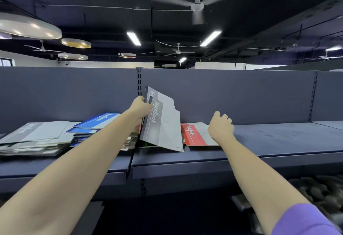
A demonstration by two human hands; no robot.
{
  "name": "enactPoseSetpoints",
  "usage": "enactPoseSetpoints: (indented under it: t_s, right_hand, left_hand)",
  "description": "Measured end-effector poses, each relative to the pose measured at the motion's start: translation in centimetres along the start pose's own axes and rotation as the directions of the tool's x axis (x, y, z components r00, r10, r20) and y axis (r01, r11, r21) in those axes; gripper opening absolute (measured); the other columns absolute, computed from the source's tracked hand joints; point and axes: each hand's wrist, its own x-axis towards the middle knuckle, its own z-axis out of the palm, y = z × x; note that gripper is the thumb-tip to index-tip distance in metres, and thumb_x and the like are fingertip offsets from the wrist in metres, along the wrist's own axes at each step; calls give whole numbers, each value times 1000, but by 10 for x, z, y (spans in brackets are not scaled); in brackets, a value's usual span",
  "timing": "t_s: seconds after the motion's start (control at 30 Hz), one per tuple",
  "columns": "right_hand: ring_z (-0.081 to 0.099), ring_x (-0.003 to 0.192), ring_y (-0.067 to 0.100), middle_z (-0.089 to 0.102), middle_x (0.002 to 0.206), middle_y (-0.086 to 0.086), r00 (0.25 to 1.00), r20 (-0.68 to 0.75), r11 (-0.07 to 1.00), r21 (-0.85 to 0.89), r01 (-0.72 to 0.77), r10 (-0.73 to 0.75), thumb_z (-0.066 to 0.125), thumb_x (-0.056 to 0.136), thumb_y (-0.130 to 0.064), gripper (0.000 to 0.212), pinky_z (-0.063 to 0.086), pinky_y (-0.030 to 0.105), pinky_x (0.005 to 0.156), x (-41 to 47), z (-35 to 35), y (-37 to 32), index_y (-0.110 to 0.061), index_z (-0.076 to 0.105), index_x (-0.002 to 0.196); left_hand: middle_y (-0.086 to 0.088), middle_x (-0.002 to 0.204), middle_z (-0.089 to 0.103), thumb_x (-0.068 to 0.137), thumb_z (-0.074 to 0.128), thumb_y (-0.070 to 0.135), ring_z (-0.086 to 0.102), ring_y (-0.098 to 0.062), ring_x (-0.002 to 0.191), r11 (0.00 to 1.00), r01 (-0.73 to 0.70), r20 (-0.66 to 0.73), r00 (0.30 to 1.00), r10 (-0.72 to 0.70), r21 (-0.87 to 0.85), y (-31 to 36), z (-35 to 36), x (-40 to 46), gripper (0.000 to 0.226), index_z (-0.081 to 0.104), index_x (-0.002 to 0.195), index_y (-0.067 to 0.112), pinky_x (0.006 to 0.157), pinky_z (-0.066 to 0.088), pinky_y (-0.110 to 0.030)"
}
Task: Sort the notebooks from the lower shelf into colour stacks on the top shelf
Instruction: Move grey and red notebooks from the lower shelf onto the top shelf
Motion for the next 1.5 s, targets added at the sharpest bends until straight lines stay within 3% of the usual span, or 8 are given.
enactPoseSetpoints:
  t_s: [0.17,0.3,0.47,0.6,0.83,0.97,1.17,1.5]
  right_hand:
    - [58,90,32,62,97,12,991,73,975,201,97,-114,46,92,-12,6,47,37,83,-5,-9,-27,-9,51,93]
    - [50,66,26,57,65,5,945,218,797,600,67,-244,51,97,-41,45,47,32,63,-21,-13,-74,-10,45,64]
    - [58,58,22,65,70,6,947,251,593,800,-87,-199,78,82,-42,43,44,29,52,-23,-13,-108,-11,52,67]
    - [43,49,21,49,57,2,944,259,595,799,-91,-203,82,81,-36,50,31,24,48,-32,-22,-138,-17,40,61]
    - [65,79,27,68,87,8,917,245,544,838,-37,-315,83,82,-27,32,55,36,67,-60,-23,-219,-9,57,87]
    - [59,80,14,62,97,-2,923,185,549,835,32,-336,79,83,-34,38,48,31,60,-83,-20,-275,-14,56,105]
    - [56,86,22,58,94,0,907,147,595,793,130,-394,76,85,-30,34,44,34,70,-124,-15,-358,-10,53,98]
    - [53,81,28,52,90,3,912,30,777,535,331,-409,63,86,-23,23,38,33,61,-175,4,-452,-10,45,93]
  left_hand:
    - [-19,117,61,94,51,7,52,-23,87,999,20,8,1000,-19,-50,3,-2,-2,21,51,116,7,82,50,-40]
    - [-13,136,51,99,43,5,51,-27,107,994,60,12,998,-60,-90,7,-1,-5,44,39,142,8,89,43,-36]
    - [-12,91,63,97,44,7,58,-25,74,958,132,-36,989,-145,-253,6,-26,-9,23,55,116,4,66,50,-34]
    - [-9,91,61,100,49,11,57,-25,79,951,139,-75,983,-165,-275,-4,-62,-13,11,57,94,7,75,51,-35]
    - [-9,104,63,102,49,18,56,-24,89,971,152,-158,970,-182,-184,-38,-152,-6,16,58,104,4,81,47,-31]
    - [-7,76,58,103,46,12,58,-20,63,964,167,-209,955,-210,-205,-55,-209,-8,21,51,83,8,50,45,-29]
    - [-7,72,59,99,50,4,56,-20,58,958,162,-231,948,-217,-235,-96,-298,-9,15,56,86,6,40,45,-23]
    - [-13,87,60,90,55,6,58,-28,74,948,149,-243,945,-220,-281,-177,-395,-7,5,57,93,10,67,49,-32]
